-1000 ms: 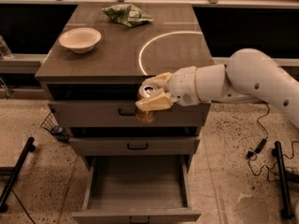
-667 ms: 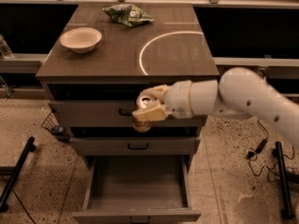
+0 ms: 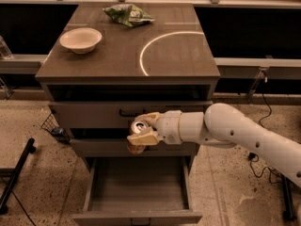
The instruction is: Place orange can into bottom drawer
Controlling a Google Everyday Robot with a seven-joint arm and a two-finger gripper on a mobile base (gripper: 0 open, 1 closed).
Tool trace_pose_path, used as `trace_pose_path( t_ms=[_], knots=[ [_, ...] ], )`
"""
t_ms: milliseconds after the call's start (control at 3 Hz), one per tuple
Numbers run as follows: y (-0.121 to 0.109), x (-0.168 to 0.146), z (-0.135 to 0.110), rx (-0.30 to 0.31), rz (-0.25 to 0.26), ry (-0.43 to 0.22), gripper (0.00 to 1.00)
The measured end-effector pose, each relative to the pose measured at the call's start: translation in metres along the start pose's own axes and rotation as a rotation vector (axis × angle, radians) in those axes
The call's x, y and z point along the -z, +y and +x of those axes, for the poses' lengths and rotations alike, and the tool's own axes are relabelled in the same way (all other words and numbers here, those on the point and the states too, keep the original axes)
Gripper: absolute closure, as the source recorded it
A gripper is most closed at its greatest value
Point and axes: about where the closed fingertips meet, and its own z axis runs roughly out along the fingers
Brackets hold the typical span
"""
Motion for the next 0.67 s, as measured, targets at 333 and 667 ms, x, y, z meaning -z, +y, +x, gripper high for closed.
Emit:
trace_pose_path(
  t_ms=[333,667],
  knots=[
    [0.011,-0.023,0.016,-0.025,-0.047,-0.019,1.0],
    [0.046,-0.084,0.05,-0.057,-0.15,-0.075,1.0]
  ],
)
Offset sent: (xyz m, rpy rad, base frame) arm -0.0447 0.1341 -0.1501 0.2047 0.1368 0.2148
